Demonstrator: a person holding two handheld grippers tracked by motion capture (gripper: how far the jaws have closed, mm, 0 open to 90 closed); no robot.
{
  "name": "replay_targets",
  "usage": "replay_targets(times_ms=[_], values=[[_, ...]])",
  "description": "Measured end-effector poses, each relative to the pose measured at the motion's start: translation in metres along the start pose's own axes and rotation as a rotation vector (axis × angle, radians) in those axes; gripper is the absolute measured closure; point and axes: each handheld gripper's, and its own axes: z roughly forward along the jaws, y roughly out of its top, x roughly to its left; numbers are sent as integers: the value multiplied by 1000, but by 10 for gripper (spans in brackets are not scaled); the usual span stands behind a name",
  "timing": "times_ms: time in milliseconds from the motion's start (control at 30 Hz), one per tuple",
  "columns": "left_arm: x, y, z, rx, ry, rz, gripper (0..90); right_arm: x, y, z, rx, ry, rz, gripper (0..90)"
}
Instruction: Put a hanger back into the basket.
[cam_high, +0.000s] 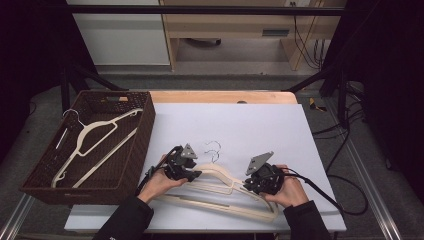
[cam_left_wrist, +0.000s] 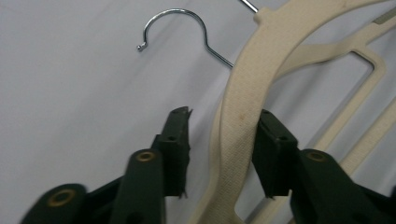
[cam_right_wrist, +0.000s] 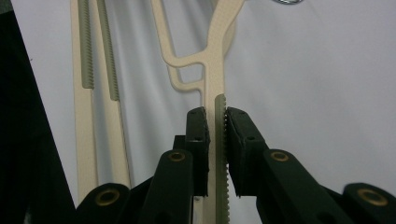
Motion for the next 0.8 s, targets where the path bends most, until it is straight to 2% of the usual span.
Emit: replay_targets(times_ms=[100,267,300,367,433,533,567,700,800], values=[[-2,1,-1,-1,-9,7,729,0,0,0,-3,1,1,796],[-7,1,-5,5,14,29,745,-1,-1,0,-6,12,-6,794],[-10,2,-8,-3,30,34,746,0,-1,0,-11,9,7,794],[-14,2,-12,-14,45,42,747,-1,-2,-1,-3,14,-4,793],[-17,2,-15,-18,55,45,748,0,-2,-1,-5,15,11,792],[-25,0,-21,-39,72,55,752,0,-5,-1,-4,23,5,786],[-30,-1,-25,-44,89,63,754,0,-6,0,-6,26,14,768],[-38,-5,-31,-64,105,75,758,0,-7,1,-11,40,23,720],[-40,-6,-33,-67,110,87,760,-1,-7,-1,-44,45,29,643]])
